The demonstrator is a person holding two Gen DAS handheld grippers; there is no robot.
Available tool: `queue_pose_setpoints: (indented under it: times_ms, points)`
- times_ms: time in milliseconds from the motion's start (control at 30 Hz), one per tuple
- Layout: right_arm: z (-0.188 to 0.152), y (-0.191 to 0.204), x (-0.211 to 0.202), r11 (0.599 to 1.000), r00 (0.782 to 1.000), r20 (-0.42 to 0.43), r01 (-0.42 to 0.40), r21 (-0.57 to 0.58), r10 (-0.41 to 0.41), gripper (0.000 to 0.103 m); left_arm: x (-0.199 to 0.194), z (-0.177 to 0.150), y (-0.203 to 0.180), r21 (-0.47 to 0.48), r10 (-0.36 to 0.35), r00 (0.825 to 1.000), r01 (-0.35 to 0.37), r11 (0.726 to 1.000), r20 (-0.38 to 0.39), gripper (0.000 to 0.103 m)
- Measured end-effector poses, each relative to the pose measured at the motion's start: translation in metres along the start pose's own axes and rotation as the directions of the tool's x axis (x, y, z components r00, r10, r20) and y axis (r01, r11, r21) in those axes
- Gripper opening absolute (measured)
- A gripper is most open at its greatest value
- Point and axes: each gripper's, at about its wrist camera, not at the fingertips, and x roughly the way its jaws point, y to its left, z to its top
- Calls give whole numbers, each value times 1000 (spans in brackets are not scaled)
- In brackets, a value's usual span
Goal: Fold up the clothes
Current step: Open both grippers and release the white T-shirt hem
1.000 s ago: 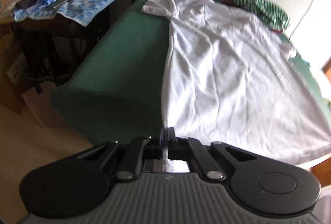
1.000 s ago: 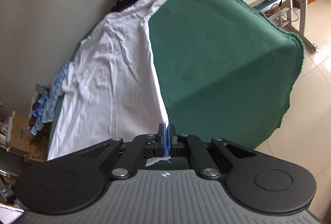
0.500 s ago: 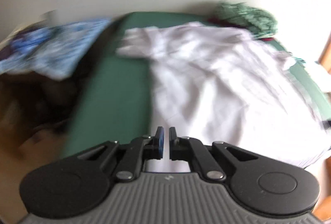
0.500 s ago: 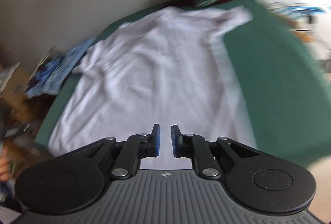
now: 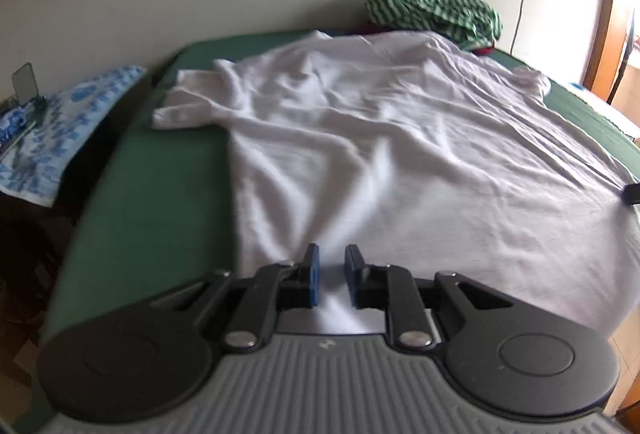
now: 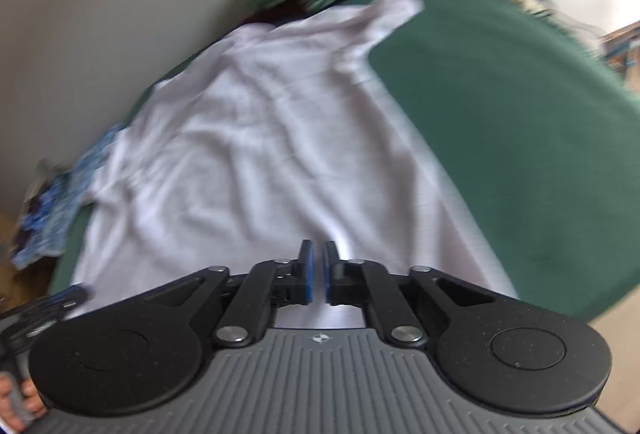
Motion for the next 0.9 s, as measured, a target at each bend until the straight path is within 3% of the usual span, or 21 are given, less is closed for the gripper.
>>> queue_pose_setpoints:
  times_ms: [67, 133, 167, 200, 233, 300, 400, 500, 533, 600, 667, 733, 767, 800, 833, 867, 900]
  points:
    - [3, -5, -2, 999, 1000, 3, 18, 28, -18, 0, 1, 4, 8, 5, 33, 999, -33, 999, -8, 23]
    - [8, -4, -2, 998, 999, -3, 39, 57, -39, 0, -1, 14, 10, 25, 83, 996, -83, 996, -17, 13]
    - [12, 2, -2, 997, 999, 13, 47, 58, -48, 10, -5, 21, 11, 23, 79, 997, -79, 997, 2, 13]
    - [17, 10, -1, 998, 999, 41, 31, 59, -34, 11, -8, 31, 10, 18, 54, 998, -55, 998, 36, 18]
    - [23, 16, 2, 998, 998, 58, -11, 61, 7, 11, -7, 42, 5, 21, 32, 998, -33, 999, 62, 34]
    - [38, 33, 23, 992, 993, 30, -113, 62, 112, 13, 7, 62, -8, 21, 9, 996, -11, 1000, 85, 57]
    - [56, 60, 66, 986, 986, -29, -166, 17, 166, 13, 44, 77, -24, 7, 28, 998, -28, 1000, 53, 56]
    - [70, 59, 98, 981, 978, -73, -194, 29, 196, 9, 84, 76, -23, -41, 76, 995, -79, 996, -61, 36]
    - [75, 55, 105, 979, 976, -81, -201, 47, 204, 9, 89, 73, -19, -51, 88, 995, -91, 995, -54, 32]
    - [86, 41, 112, 976, 973, -82, -209, 68, 214, 6, 94, 71, -13, -38, 132, 990, -134, 990, -44, 32]
    - [98, 24, 114, 977, 975, -76, -202, 73, 207, 0, 98, 70, -2, -37, 219, 975, -220, 975, -30, 35]
    - [109, 5, 115, 979, 981, -50, -180, 92, 185, 0, 103, 70, 16, -73, 290, 956, -292, 954, -35, 52]
    - [115, -3, 115, 981, 986, -37, -159, 108, 164, 0, 105, 72, 23, -91, 305, 951, -308, 947, -49, 52]
    - [121, -10, 115, 982, 988, -29, -144, 126, 148, 0, 108, 78, 23, -81, 326, 944, -330, 940, -57, 49]
    - [128, -15, 117, 980, 990, -29, -135, 145, 140, 0, 111, 84, 21, -63, 351, 934, -355, 933, -63, 32]
    - [134, -16, 118, 979, 989, -27, -139, 150, 145, 8, 115, 90, 19, -44, 376, 924, -379, 924, -68, 24]
    - [139, -11, 119, 978, 987, -22, -157, 138, 162, 10, 114, 99, 14, -46, 364, 930, -366, 929, -51, 22]
